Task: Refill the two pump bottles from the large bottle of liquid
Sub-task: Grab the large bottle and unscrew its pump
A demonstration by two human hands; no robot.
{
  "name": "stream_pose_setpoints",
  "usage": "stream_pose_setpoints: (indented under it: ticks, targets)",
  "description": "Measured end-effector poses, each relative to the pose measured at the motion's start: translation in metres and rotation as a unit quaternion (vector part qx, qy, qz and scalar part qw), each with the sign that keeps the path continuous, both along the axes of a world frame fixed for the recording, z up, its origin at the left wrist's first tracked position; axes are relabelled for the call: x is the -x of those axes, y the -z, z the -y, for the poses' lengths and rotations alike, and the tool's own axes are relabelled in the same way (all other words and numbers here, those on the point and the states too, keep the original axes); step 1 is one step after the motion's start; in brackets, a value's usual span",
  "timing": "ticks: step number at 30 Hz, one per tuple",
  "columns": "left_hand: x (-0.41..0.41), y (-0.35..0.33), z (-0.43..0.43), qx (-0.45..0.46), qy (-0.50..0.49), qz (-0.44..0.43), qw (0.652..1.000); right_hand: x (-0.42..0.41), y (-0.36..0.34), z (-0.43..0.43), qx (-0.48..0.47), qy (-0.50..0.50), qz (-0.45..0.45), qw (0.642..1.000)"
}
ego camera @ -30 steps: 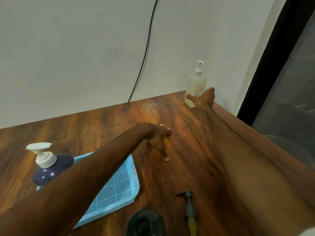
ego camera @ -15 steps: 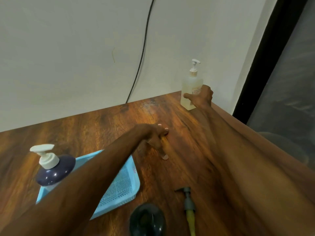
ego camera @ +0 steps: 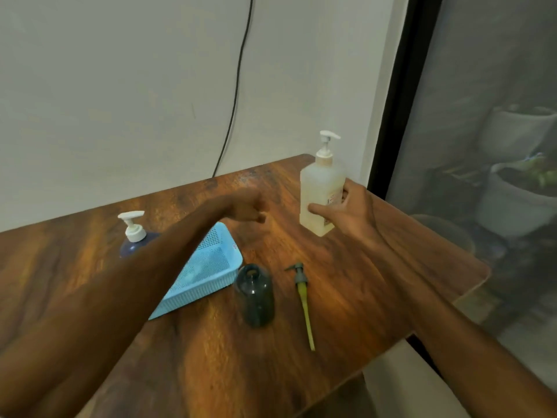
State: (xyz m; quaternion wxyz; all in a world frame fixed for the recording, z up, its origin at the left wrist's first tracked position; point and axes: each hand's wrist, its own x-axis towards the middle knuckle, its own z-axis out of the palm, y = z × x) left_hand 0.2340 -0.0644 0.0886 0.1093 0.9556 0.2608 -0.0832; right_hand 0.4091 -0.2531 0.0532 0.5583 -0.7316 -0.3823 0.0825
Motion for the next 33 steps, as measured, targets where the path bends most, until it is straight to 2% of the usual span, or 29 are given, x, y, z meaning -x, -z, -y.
stream_pose_setpoints:
  ticks: [3, 7, 14, 20, 23, 28, 33]
  targets:
    - [0.021, -0.023, 0.03, -0.004, -0.009, 0.088, 0.996, 0.025, 0.012, 0.047, -0.001, 0.01, -0.014, 1.0]
    - [0.05, -0.045, 0.071, -0.009, 0.003, 0.147, 0.989, 0.052, 0.026, 0.09, -0.006, 0.027, 0.022, 0.999]
    - [0.08, -0.04, 0.128, 0.013, -0.03, 0.303, 0.952, 0.077, 0.056, 0.111, 0.034, 0.045, 0.036, 0.998]
    - [0.066, -0.03, 0.181, 0.048, -0.041, 0.356, 0.932, 0.08, 0.065, 0.11, 0.051, 0.051, 0.031, 0.997]
    - [0.049, -0.018, 0.203, 0.051, -0.056, 0.369, 0.926, 0.077, 0.064, 0.113, 0.074, 0.012, 0.026, 0.997]
    - [0.023, -0.004, 0.209, 0.116, -0.024, 0.365, 0.923, 0.068, 0.031, 0.121, -0.037, -0.068, 0.019, 0.997]
    - [0.01, 0.006, 0.205, 0.116, -0.012, 0.414, 0.903, 0.067, 0.02, 0.116, -0.078, -0.111, 0.025, 0.99]
